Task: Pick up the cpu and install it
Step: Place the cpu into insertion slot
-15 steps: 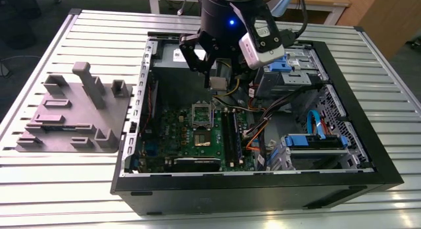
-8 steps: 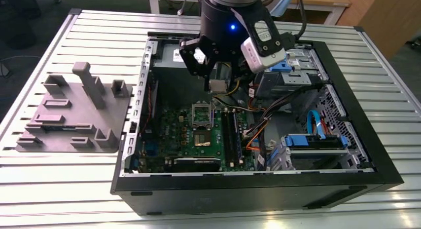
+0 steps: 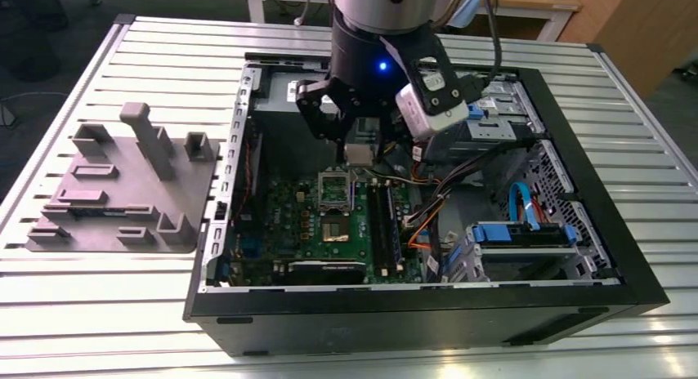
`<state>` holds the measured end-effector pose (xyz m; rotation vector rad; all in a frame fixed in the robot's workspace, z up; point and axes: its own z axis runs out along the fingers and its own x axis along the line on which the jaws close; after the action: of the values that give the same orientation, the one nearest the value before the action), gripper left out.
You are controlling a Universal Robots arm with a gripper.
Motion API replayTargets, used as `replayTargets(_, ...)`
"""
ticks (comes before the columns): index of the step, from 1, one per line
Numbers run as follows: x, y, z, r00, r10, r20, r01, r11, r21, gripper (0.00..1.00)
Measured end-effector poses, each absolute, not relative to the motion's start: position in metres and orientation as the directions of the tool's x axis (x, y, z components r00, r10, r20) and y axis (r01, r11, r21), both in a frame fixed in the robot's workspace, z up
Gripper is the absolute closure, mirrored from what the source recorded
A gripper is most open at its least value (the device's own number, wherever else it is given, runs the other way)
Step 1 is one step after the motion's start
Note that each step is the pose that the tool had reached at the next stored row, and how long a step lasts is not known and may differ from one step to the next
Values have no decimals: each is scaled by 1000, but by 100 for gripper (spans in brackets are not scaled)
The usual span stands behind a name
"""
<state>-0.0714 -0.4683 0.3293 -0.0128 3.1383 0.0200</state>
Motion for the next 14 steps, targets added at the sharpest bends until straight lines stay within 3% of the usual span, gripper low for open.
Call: replayTargets(14,-77,-477,307,-1000,-9,-4,-9,1000,14,53)
